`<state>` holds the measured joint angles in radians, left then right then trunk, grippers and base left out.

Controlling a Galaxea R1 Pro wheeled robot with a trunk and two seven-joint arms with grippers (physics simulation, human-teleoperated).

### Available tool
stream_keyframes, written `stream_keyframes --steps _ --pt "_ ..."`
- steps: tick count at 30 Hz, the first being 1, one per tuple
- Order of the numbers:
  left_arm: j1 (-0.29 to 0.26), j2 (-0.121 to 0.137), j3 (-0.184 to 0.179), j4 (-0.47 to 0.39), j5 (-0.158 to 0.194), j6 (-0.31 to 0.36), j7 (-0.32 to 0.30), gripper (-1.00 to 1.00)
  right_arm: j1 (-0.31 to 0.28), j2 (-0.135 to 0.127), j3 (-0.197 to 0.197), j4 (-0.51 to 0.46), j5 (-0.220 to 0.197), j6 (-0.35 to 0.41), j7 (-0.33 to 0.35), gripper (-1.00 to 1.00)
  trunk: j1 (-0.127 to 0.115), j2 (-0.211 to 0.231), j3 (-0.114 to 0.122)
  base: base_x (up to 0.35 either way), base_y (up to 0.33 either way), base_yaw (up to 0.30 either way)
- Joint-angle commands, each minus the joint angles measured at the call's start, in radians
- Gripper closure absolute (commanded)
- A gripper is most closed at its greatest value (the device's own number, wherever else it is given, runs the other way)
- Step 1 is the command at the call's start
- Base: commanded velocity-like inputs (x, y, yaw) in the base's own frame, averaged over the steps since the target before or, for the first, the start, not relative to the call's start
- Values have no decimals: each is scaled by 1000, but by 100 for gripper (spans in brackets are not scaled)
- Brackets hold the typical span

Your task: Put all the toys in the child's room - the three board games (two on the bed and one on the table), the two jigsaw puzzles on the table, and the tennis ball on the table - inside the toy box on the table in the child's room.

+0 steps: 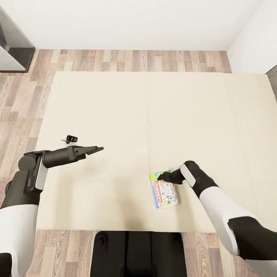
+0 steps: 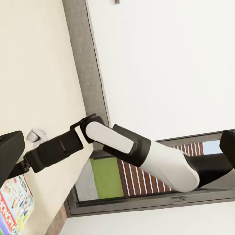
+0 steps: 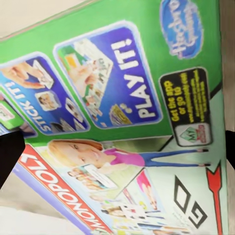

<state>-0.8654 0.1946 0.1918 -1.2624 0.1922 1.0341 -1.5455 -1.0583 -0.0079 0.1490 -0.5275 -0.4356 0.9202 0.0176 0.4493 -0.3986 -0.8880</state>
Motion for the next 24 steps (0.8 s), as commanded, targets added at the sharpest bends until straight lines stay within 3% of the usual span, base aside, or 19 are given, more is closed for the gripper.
stream_keyframes --steps 1,24 --pt "0 0 0 0 0 11 -4 -100 0 1 4 0 1 4 2 -100 1 -1 -1 0 0 0" --pt "0 0 0 0 0 11 -4 -100 0 12 4 30 3 10 28 -100 1 -1 7 0 0 -13"
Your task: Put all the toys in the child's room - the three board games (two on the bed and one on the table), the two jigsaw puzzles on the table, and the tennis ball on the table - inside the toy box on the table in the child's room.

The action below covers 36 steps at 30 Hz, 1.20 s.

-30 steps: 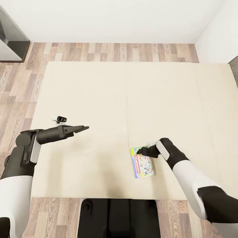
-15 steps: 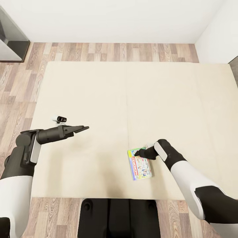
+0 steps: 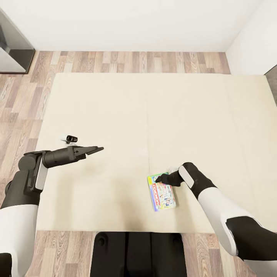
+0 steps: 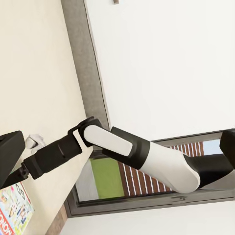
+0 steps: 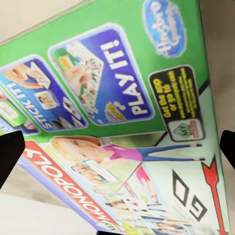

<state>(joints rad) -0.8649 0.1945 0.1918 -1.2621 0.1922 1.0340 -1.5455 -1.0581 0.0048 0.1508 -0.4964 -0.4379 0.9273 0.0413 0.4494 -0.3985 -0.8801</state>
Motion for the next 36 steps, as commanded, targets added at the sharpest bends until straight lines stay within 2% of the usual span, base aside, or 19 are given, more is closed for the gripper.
stream_keyframes --steps 1,36 --pt "0 0 0 0 0 11 -3 -100 0 0 3 -1 5 3 5 -100 1 -2 -1 0 0 -9" --pt "0 0 0 0 0 11 -4 -100 0 12 4 0 5 4 8 -100 1 -2 12 0 0 -1"
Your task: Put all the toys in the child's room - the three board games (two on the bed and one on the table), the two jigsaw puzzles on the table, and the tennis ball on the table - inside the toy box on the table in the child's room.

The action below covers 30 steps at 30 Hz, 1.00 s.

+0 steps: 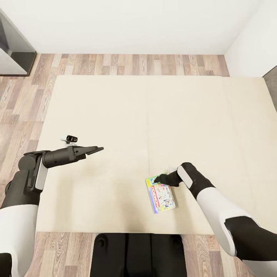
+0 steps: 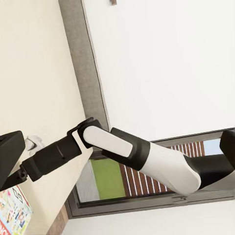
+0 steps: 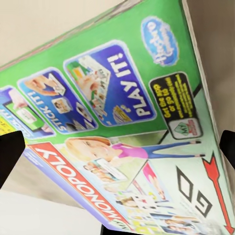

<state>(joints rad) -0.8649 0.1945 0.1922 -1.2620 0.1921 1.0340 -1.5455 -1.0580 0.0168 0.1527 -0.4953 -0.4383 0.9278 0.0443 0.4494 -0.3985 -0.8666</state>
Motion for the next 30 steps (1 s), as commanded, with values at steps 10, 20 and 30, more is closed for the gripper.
stream_keyframes --steps 10,20,30 --pt "0 0 0 0 0 11 -4 -100 0 0 3 32 7 -2 3 -100 1 -2 -1 0 0 0" --pt "0 0 -1 0 0 11 -4 -100 0 3 5 62 7 -5 4 -100 1 -2 -1 0 0 0" --pt "0 0 -2 0 0 11 -3 -100 0 10 5 72 6 0 108 -100 1 -2 -1 0 0 0"
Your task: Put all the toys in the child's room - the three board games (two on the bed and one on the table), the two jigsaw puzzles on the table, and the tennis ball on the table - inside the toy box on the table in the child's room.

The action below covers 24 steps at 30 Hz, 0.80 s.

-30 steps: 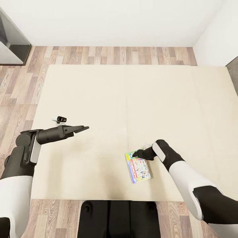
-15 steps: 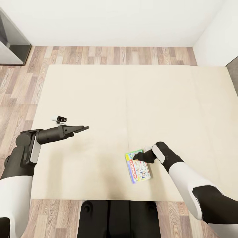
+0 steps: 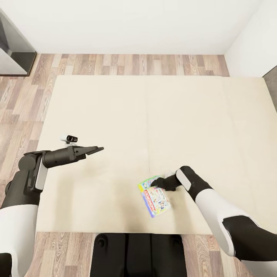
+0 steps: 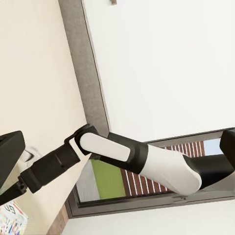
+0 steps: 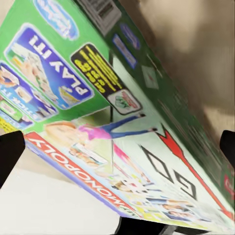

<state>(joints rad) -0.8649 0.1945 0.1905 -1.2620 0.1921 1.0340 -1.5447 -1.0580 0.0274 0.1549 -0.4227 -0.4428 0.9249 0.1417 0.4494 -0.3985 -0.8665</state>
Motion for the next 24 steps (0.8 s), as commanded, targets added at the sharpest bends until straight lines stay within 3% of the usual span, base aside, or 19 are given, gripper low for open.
stream_keyframes --steps 1,9,24 --pt "0 0 0 0 0 11 -4 -100 0 0 3 0 11 3 31 -100 1 -2 -1 0 0 0" --pt "0 0 1 0 0 11 -4 -100 0 0 3 1 13 3 79 -100 1 -2 -1 0 0 0" --pt "0 0 0 0 -1 11 -4 -100 0 0 3 1 17 -5 80 -100 1 -2 -1 0 0 0"
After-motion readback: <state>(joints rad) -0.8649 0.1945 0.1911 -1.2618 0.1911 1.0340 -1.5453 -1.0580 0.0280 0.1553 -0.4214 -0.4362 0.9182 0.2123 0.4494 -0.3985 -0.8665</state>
